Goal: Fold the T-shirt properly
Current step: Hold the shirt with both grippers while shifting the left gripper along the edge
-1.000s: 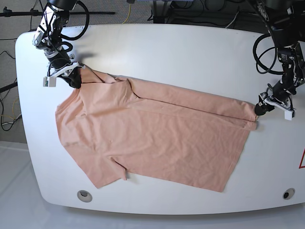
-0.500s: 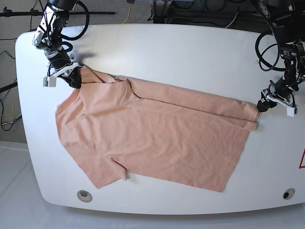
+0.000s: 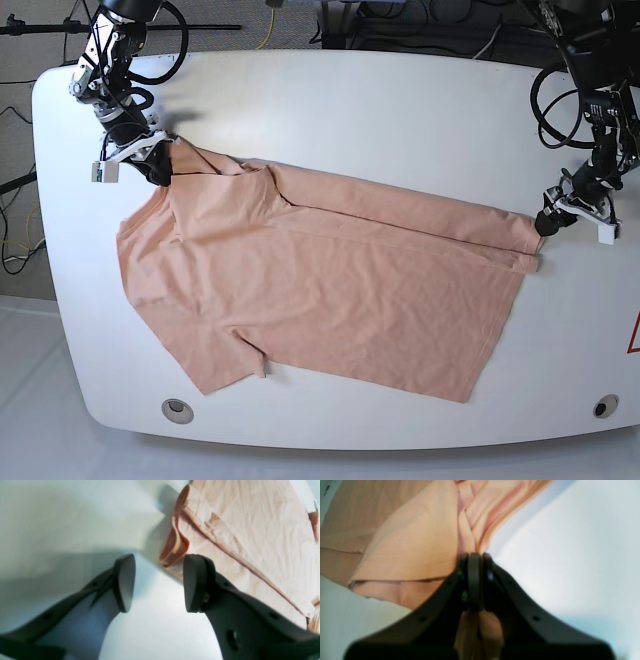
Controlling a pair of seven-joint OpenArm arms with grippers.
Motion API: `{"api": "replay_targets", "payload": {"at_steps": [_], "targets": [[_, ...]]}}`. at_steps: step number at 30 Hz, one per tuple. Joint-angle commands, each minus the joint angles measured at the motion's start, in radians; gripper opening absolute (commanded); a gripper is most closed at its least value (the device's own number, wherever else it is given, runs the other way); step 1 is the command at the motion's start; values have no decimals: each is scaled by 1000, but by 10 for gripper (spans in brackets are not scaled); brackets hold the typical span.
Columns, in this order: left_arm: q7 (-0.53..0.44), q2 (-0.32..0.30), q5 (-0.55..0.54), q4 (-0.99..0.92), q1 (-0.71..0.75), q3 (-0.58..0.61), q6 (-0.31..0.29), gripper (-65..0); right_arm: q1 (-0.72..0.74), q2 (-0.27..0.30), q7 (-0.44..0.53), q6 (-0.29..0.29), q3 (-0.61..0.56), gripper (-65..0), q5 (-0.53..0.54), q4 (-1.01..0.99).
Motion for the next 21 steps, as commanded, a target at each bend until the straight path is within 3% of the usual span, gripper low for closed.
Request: {"api": "replay_targets", "payload": {"at_steps": [1, 6, 12, 16, 21], "targets": [[24, -6, 19, -11, -12, 3, 4, -449, 1, 9, -16, -2, -1, -650, -12, 9], [29, -9, 14, -39, -42, 3, 10, -521, -2, 8, -16, -2, -2, -650, -10, 10], [25, -9, 15, -49, -53, 10, 5, -396, -5, 8, -15, -2, -2, -650, -9, 8], [20, -7, 17, -39, -54, 15, 6, -399, -5, 8, -15, -2, -2, -650, -9, 7], [15, -6, 13, -30, -58, 14, 10, -574, -3, 8, -19, -2, -4, -650, -10, 3]]}}
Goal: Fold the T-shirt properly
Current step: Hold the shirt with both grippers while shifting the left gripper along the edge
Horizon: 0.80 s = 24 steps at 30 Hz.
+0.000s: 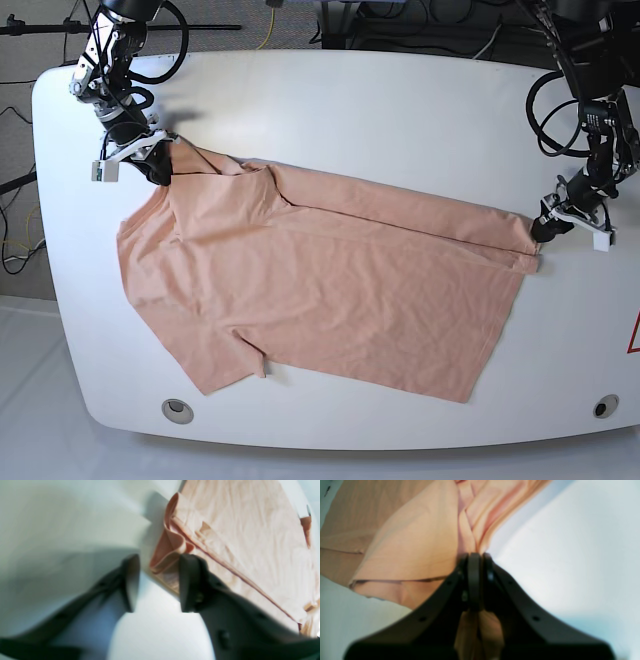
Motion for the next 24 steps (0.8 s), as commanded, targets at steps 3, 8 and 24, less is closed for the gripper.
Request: {"api": "replay_targets", "payload": {"at_steps": [3, 8, 24], "targets": [[16, -13, 10, 14, -9, 2, 5, -650, 0, 8, -21, -2, -2, -650, -17, 3], [40, -16, 12, 20, -6, 7, 8, -650, 3, 9, -16, -2, 2, -650, -11, 4], [-37, -21, 3, 6, -3, 4, 11, -436, 1, 8, -17, -2, 7, -650, -10, -4]]}}
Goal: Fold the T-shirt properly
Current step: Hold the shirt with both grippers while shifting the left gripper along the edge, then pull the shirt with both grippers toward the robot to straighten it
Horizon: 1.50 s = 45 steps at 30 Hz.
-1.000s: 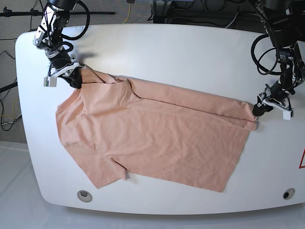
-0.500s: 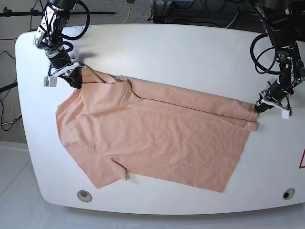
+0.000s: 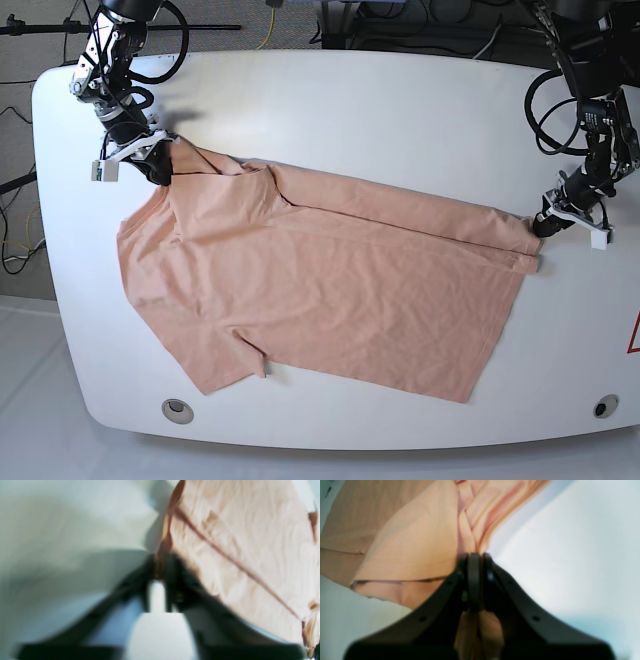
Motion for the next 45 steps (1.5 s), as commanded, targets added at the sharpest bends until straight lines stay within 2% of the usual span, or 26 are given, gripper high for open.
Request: {"api": "replay_targets", "payload": {"at_steps": [1, 5, 7, 11, 15, 17, 19, 21, 27, 29, 37, 45], "targets": [[-33, -23, 6, 4, -8, -2, 12, -407, 1, 8, -19, -2, 5, -650, -14, 1], [-43, -24, 7, -3, -11, 2, 17, -337, 3, 8, -16, -2, 4, -650, -15, -3], [-33, -22, -4, -25, -14, 6, 18, -257, 4, 11, -17, -2, 0, -650, -15, 0], [-22, -22, -7, -30, -16, 13, 18, -245, 4, 12, -15, -2, -1, -650, -16, 2], [-8, -21, -8, -33, -15, 18, 14, -285, 4, 15, -14, -2, 0, -650, -17, 2], [3, -20, -5, -29, -9, 17, 13, -344, 2, 18, -16, -2, 1, -650, -17, 2], [45, -17, -2, 5, 29, 8, 9, -592, -2, 24, -31, -2, 1, -650, -16, -2], [55, -17, -5, 22, 47, 9, 10, -650, -4, 30, -33, -2, 1, -650, -14, -1], [66, -18, -20, 109, 124, 3, 11, -650, -19, 65, -35, -2, 4, -650, -10, 10], [62, -25, -16, 225, 220, -17, 18, -650, -65, 99, -47, -2, 6, -650, -8, 48], [52, -24, -14, 311, 306, -46, 19, -650, -110, 89, -64, -2, 10, -650, -6, 107], [40, -24, -17, 307, 301, -39, 26, -650, -133, 64, -54, -2, 2, -650, 2, 163]]}}
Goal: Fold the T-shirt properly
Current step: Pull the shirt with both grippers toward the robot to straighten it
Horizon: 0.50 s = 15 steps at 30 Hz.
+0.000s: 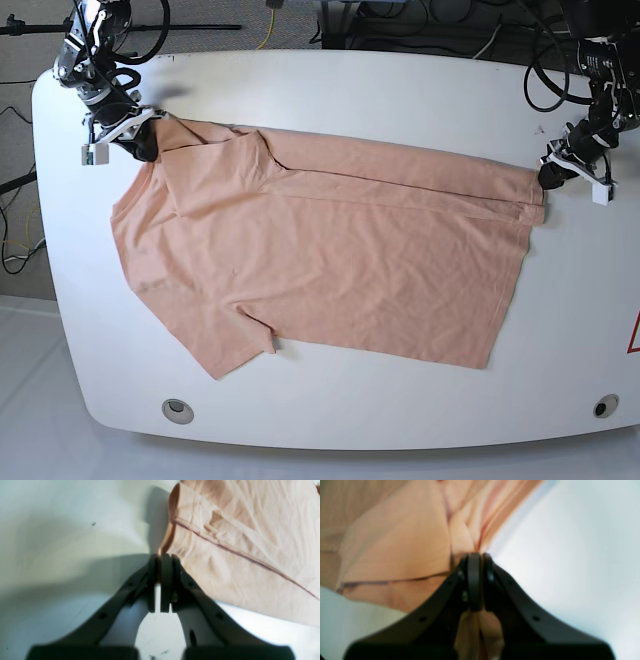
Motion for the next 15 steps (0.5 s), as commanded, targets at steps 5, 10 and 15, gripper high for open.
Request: {"api": "replay_targets", "payload": {"at_steps": [5, 10, 15], "targets": [[4, -14, 3, -5, -59, -7, 5, -650, 21, -5, 13, 7, 8, -650, -1, 15], [9, -11, 0, -20, -117, -4, 7, -650, 44, -25, 10, 7, 14, -650, 2, 11], [19, -13, 2, -8, -80, 2, 12, -650, 21, -37, -2, 7, 31, -650, 13, 40]]}}
